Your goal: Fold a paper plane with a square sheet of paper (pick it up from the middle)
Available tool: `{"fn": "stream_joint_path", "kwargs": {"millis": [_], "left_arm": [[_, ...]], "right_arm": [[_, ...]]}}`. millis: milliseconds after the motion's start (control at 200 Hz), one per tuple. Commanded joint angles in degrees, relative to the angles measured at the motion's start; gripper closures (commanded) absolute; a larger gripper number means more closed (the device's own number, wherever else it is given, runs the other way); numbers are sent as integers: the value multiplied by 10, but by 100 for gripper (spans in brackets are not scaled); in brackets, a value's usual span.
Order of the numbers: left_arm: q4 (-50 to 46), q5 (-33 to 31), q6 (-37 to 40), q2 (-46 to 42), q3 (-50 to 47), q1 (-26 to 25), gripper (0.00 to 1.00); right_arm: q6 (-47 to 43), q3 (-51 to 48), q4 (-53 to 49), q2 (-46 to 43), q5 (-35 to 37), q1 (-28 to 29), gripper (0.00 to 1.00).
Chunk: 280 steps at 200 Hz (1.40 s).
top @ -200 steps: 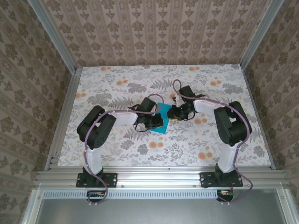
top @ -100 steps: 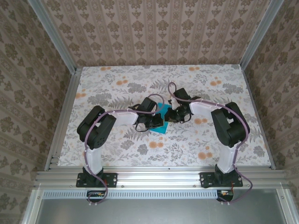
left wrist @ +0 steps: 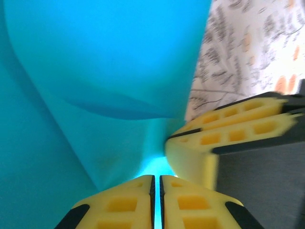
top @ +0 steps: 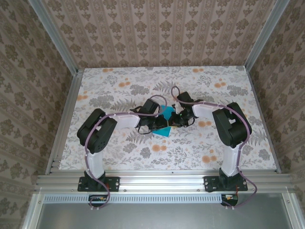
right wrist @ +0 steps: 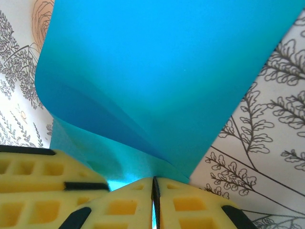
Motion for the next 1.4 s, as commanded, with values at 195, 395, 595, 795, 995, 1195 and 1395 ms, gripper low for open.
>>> {"fn": "stream_joint_path", "kwargs": {"millis": [195,395,595,795,995,1195,1395], "left_arm": [[15,-22,-10,-6,3,13,88],[-10,-37,1,11,9,14,88],[-43,-101,9,21,1,14,90],[-38,-99,-4,13,0,12,89],[-25,-93,6,-23,17,20,86],[-42,-86,20,14,38,27,86],[-90,-113,28,41,59,28,87]], "right_arm": [[-10,-10,-31,30,20,0,88],[-11,-10,-32,33,21,0,88],[-10,-9,-32,37,23,0,88],[-13,-5,-37,38,25,0,88],[-15,2,-41,43,23,-1,88],[-13,2,-39,44,22,-1,88],[-13,1,-38,44,21,-1,88]]}}
